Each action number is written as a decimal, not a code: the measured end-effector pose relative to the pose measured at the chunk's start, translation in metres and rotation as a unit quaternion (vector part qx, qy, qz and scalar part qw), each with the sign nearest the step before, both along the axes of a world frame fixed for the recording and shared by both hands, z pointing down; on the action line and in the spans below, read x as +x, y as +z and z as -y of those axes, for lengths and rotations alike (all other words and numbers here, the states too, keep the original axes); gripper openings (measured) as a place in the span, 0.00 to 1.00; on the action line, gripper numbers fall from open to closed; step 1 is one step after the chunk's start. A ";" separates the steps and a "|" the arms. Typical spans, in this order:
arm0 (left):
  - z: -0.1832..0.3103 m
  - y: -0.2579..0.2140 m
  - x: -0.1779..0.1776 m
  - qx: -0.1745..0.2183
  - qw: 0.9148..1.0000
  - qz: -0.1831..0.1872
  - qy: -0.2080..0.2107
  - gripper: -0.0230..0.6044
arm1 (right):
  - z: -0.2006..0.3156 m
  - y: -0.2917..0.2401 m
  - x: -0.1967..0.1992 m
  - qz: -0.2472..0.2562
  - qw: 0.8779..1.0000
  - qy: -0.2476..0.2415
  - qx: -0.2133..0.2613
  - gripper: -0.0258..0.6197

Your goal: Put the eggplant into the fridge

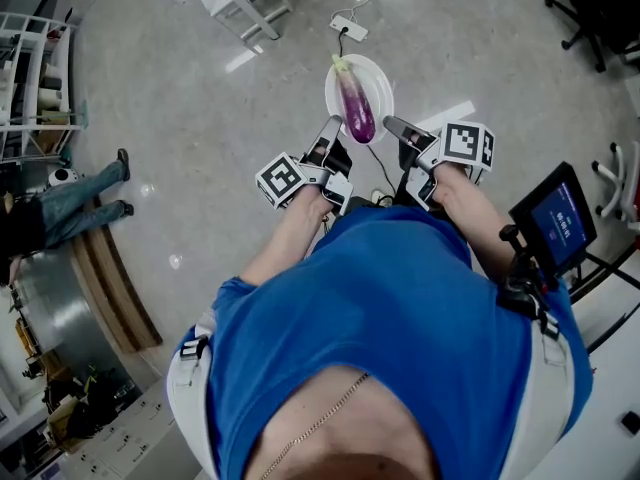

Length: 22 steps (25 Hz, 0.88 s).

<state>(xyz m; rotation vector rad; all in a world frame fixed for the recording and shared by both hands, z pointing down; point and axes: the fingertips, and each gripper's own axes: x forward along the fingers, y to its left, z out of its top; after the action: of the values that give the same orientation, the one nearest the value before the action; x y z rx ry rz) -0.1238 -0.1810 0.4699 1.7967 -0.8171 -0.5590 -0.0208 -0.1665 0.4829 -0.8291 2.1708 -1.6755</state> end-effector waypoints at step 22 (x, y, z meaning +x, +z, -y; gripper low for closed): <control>-0.029 0.004 -0.018 0.018 0.997 0.010 -0.073 0.08 | -0.015 0.002 -0.015 0.001 0.998 -0.064 0.025 0.06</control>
<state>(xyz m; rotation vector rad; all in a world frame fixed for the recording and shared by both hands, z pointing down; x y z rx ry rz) -0.1418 -0.1525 0.4735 1.7883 -0.9620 -0.6552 -0.0358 -0.1519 0.4853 -0.6886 2.2991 -1.6711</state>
